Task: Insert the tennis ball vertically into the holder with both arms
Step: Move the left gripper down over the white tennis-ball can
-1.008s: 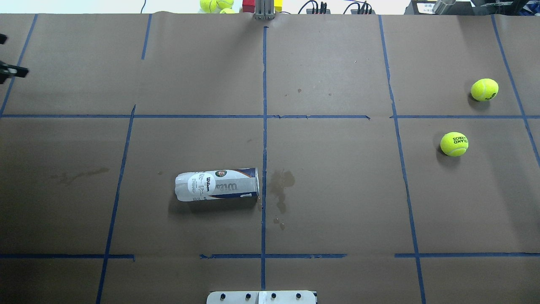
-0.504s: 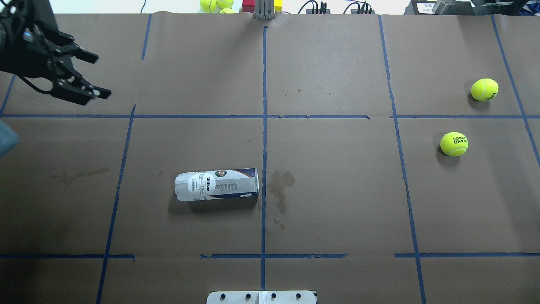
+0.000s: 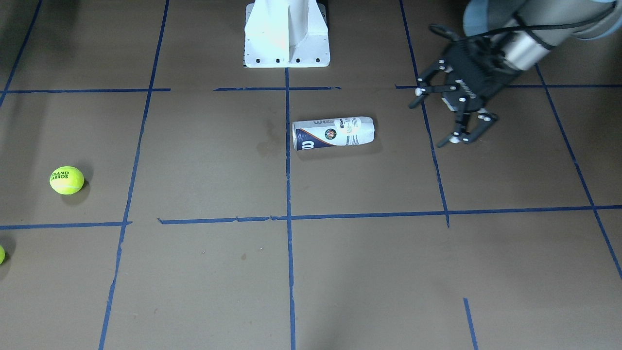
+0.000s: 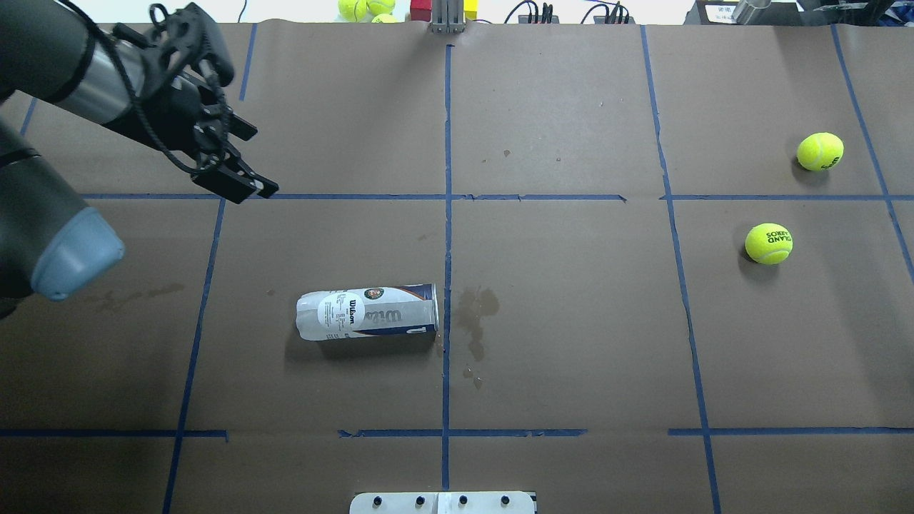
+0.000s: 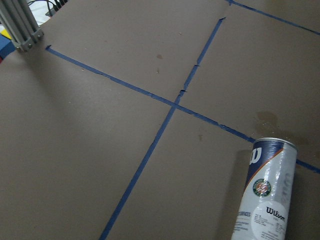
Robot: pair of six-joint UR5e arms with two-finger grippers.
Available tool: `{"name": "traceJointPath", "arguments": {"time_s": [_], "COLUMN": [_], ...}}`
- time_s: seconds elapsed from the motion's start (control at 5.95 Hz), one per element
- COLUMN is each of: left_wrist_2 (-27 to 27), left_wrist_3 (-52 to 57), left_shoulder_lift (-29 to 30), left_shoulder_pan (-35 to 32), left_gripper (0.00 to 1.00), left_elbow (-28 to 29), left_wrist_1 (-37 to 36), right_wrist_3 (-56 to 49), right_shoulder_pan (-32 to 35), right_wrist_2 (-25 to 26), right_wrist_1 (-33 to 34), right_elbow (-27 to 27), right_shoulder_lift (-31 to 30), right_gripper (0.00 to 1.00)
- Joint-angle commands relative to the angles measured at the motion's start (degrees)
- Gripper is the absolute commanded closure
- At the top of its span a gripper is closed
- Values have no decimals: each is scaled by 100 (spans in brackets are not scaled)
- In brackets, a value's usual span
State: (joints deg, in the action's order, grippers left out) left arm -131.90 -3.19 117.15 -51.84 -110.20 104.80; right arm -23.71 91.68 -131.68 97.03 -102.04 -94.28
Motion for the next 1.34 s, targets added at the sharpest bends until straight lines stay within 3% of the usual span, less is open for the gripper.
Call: {"name": "traceJointPath", "arguments": {"time_s": [0.0, 0.5, 1.01, 1.18], "left_wrist_2": [608, 2673, 4080, 4337], "left_wrist_3": [11, 299, 880, 881], "left_shoulder_lift": [778, 1589, 1793, 1863], "left_shoulder_pan": [540, 1709, 2763, 3019], "left_gripper": [0, 0, 0, 0], "left_elbow": [-19, -10, 182, 418], "left_wrist_1": [-1279, -2784, -3823, -3844], "right_wrist_3": [-2, -2, -2, -2], "right_shoulder_pan": [-1, -1, -1, -1], "right_wrist_2": [-6, -33, -33, -33], "right_wrist_1": [0, 0, 0, 0], "right_elbow": [-18, -9, 17, 8], "right_shoulder_lift": [6, -2, -2, -2], "right_gripper": [0, 0, 0, 0]}}
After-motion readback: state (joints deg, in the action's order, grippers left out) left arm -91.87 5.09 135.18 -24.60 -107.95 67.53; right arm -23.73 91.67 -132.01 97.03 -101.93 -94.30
